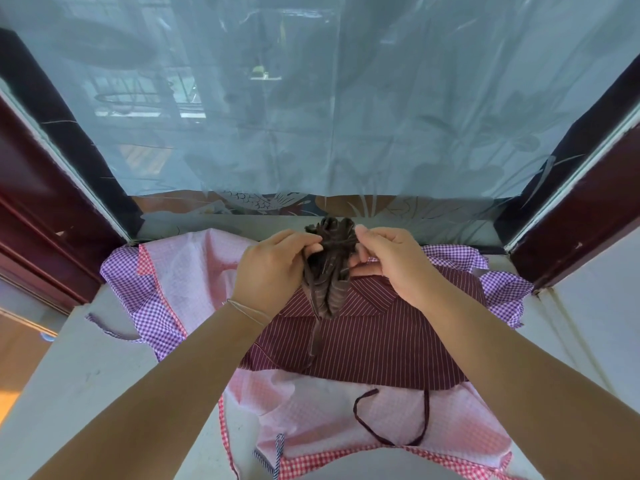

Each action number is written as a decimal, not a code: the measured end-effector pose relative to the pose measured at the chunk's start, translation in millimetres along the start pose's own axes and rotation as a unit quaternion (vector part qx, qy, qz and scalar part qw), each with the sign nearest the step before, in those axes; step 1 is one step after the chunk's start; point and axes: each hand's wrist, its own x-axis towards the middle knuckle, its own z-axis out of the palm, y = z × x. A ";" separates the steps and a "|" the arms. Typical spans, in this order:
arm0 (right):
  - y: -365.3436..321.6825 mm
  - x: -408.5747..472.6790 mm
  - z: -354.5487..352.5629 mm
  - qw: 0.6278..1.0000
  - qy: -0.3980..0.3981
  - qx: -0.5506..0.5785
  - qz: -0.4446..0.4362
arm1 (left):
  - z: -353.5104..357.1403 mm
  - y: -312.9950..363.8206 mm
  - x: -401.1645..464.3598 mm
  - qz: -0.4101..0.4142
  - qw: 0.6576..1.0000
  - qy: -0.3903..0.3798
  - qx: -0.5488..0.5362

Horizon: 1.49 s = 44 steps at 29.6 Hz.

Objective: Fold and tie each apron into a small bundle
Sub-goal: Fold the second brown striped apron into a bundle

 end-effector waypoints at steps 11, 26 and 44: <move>-3.9 -0.7 7.1 0.988 0.112 0.103 0.022 | -4.1 5.8 6.6 -0.067 0.996 -0.027 -0.057; 20.6 -1.2 15.1 0.916 0.061 -0.348 -0.191 | 0.6 15.6 23.5 -0.337 0.896 -0.176 -0.228; -6.7 14.1 -0.4 0.931 -0.136 -0.335 -0.042 | -6.4 22.8 12.5 -0.235 0.910 -0.225 -0.257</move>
